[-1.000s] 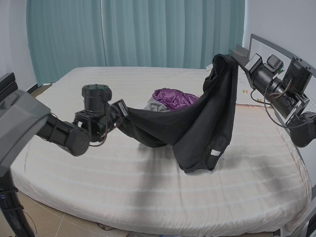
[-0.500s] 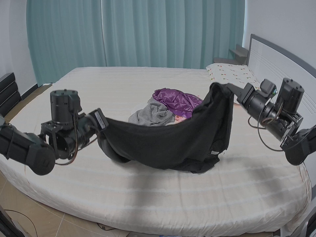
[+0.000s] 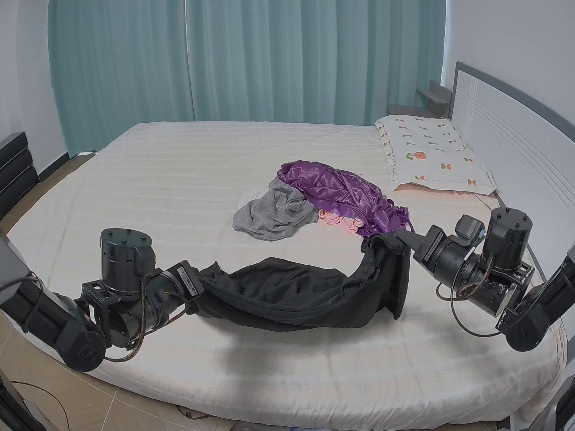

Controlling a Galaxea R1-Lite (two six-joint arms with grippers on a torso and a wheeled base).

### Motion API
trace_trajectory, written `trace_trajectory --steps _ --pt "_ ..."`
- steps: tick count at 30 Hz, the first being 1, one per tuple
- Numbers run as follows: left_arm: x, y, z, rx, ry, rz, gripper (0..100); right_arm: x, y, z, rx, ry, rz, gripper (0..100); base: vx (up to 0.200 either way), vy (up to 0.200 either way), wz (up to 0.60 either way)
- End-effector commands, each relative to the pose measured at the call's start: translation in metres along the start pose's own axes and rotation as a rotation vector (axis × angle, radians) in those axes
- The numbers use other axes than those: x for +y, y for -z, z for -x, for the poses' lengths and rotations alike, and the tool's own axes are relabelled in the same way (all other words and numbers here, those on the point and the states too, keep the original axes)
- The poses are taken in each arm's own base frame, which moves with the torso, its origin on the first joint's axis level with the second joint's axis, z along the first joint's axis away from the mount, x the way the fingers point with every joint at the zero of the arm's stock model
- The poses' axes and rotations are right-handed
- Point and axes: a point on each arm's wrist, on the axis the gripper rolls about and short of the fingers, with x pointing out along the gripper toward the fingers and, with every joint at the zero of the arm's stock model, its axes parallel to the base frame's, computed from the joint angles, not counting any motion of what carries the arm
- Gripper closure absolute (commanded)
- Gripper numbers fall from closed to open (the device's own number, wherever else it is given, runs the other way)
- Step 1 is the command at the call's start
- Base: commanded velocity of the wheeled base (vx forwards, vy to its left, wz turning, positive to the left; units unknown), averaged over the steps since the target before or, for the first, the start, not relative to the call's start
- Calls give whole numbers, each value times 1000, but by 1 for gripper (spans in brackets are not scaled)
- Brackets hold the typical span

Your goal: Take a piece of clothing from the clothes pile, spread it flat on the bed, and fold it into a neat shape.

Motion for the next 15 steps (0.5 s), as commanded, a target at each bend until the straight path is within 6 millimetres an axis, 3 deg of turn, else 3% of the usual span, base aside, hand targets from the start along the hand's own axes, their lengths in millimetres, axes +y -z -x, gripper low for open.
trace_trajectory --steps 1,4,10,15 --pt "10 17 -8 53 -30 -9 100 -12 11 -3 40 46 5 100 0 0 0" --pt "12 20 -9 56 -29 5 100 -13 14 -5 38 63 9 100 0 0 0" --pt "13 20 -6 55 -10 13 100 -13 14 -4 33 68 10 100 -200 0 0" --pt "10 19 -6 40 11 16 100 -13 16 -4 41 69 13 100 0 0 0"
